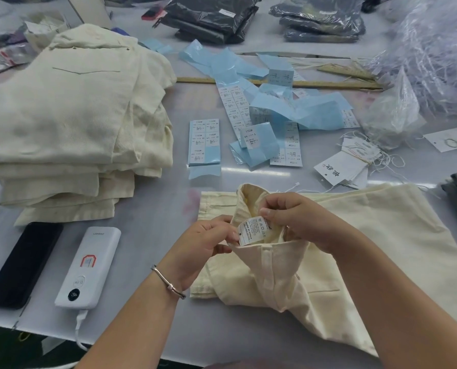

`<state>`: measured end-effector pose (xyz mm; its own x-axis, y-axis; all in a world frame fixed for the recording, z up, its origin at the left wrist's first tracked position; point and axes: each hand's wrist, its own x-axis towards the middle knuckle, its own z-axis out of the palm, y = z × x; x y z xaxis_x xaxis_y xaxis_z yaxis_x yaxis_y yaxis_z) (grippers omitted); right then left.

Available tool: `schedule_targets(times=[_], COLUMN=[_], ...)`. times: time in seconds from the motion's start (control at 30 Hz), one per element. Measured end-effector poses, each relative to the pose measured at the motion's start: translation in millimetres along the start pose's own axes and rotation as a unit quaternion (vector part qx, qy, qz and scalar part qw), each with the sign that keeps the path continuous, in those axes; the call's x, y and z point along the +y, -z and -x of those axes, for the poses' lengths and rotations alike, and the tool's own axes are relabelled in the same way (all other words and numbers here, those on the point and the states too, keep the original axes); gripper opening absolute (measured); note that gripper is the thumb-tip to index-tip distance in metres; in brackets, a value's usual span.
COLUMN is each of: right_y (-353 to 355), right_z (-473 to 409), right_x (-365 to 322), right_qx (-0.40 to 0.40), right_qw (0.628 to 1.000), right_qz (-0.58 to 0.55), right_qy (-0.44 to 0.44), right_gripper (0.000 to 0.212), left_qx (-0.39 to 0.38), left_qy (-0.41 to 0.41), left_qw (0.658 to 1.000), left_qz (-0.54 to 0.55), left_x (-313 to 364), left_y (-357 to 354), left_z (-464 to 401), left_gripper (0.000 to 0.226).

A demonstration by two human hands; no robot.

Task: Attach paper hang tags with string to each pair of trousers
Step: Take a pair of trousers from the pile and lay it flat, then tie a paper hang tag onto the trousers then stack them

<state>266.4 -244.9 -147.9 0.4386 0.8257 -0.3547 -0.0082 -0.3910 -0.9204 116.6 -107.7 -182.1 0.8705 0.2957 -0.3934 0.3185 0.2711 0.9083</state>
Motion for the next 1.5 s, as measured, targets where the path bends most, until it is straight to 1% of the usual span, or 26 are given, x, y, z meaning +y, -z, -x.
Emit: schedule_targets(times=[0.07, 0.13, 0.17, 0.2, 0.23, 0.27, 0.3, 0.37, 0.43, 0.47, 0.53, 0.6, 0.67, 0.73, 0.77, 0.8, 0.87, 0.97, 1.03, 1.1, 1.17, 1.23, 1.33, 1.4, 1.47, 1.5], right_y=[-2.3, -9.0, -12.8, -17.4, -22.1, -26.7, -29.9, -30.9, -23.4, -16.5, 3.6, 27.9, 51.1, 69.2, 76.1, 81.0, 87.0, 91.2, 91.3, 91.4, 90.6, 91.0, 89.0, 86.3, 83.1, 82.0], right_z=[-1.8, -3.6, -5.2, -6.8, -8.6, -11.8, -16.5, -28.7, -44.5, -53.7, -78.2, -108.9, -140.7, -168.9, -181.0, -190.8, -205.4, -215.2, -215.1, -211.8, -206.4, -202.0, -195.2, -192.6, -190.4, -189.7], right_x=[1.0, 3.5, 6.3, 9.6, 12.5, 15.1, 18.7, 25.4, 30.0, 31.7, 34.7, 37.5, 39.1, 37.9, 36.6, 34.0, 29.8, 26.2, 22.3, 19.3, 14.9, 13.2, 11.4, 10.4, 8.1, 7.2], right_qx=[0.011, 0.034, 0.033, 0.011, -0.019, -0.037, -0.035, 0.018, 0.093, 0.132, 0.225, 0.316, 0.359, 0.358, 0.353, 0.346, 0.338, 0.321, 0.295, 0.256, 0.217, 0.188, 0.165, 0.168, 0.168, 0.169], right_qw=[1.000, 0.999, 0.998, 0.997, 0.997, 0.997, 0.997, 0.997, 0.992, 0.988, 0.968, 0.938, 0.916, 0.915, 0.922, 0.932, 0.940, 0.947, 0.954, 0.959, 0.956, 0.955, 0.948, 0.946, 0.943, 0.939], right_qz=[-0.002, 0.031, 0.059, 0.071, 0.076, 0.071, 0.065, 0.068, 0.072, 0.073, 0.099, 0.140, 0.178, 0.186, 0.155, 0.104, 0.021, -0.007, -0.046, -0.124, -0.198, -0.231, -0.271, -0.278, -0.288, -0.298], right_qy=[0.003, 0.016, 0.020, 0.023, 0.016, 0.008, 0.007, 0.020, 0.037, 0.044, 0.048, 0.036, 0.013, -0.016, -0.030, -0.039, -0.043, -0.019, -0.001, 0.009, 0.006, 0.000, 0.008, 0.010, 0.009, 0.006], right_gripper=[0.024, 0.018, 0.035, 0.057, 0.071, 0.075, 0.071, 0.053, 0.038, 0.033, 0.027, 0.029, 0.046, 0.064, 0.069, 0.068, 0.052, 0.030, 0.019, 0.007, 0.016, 0.021, 0.023, 0.018, 0.010, 0.012], left_qx=[0.009, 0.049, 0.090, 0.134, 0.168, 0.186, 0.193, 0.213, 0.236, 0.245, 0.244, 0.232, 0.225, 0.214, 0.209, 0.206, 0.202, 0.194, 0.199, 0.212, 0.226, 0.246, 0.288, 0.294, 0.284, 0.280], left_qy=[0.004, 0.000, -0.007, -0.013, -0.014, -0.006, 0.008, 0.019, -0.007, -0.025, -0.046, -0.046, -0.063, -0.085, -0.094, -0.102, -0.117, -0.138, -0.156, -0.169, -0.192, -0.234, -0.281, -0.287, -0.285, -0.287], left_qw=[1.000, 0.998, 0.993, 0.986, 0.980, 0.975, 0.970, 0.939, 0.897, 0.885, 0.879, 0.883, 0.884, 0.884, 0.884, 0.885, 0.891, 0.907, 0.917, 0.930, 0.933, 0.916, 0.874, 0.853, 0.842, 0.836], left_qz=[-0.003, -0.039, -0.070, -0.095, -0.110, -0.122, -0.147, -0.270, -0.372, -0.394, -0.406, -0.405, -0.406, -0.406, -0.406, -0.404, -0.389, -0.347, -0.308, -0.248, -0.203, -0.213, -0.273, -0.321, -0.359, -0.376], left_x=[0.4, 1.6, 1.8, 1.9, 2.4, 2.9, 2.5, -2.5, -7.0, -8.7, -10.7, -10.2, -8.1, -4.9, -3.5, -2.4, -0.3, 4.3, 9.3, 17.9, 29.3, 41.5, 59.6, 67.6, 71.6, 72.2], left_y=[1.4, 2.5, 3.0, 3.7, 4.3, 4.4, 4.4, 6.6, 8.9, 9.4, 9.8, 8.9, 8.5, 8.2, 8.6, 9.4, 11.5, 14.2, 15.4, 15.1, 13.9, 12.3, 12.7, 14.7, 15.9, 16.2], left_z=[-0.8, -2.2, -4.3, -7.8, -12.5, -17.6, -23.0, -33.8, -41.0, -44.3, -52.5, -63.1, -75.2, -87.2, -93.0, -99.0, -110.5, -125.5, -136.1, -148.2, -162.8, -178.3, -198.5, -209.0, -215.7, -217.4], left_gripper=[0.021, 0.020, 0.022, 0.026, 0.030, 0.033, 0.032, 0.023, 0.018, 0.018, 0.014, 0.010, 0.004, 0.002, 0.003, 0.004, 0.005, 0.006, 0.008, 0.016, 0.022, 0.026, 0.035, 0.038, 0.034, 0.031])
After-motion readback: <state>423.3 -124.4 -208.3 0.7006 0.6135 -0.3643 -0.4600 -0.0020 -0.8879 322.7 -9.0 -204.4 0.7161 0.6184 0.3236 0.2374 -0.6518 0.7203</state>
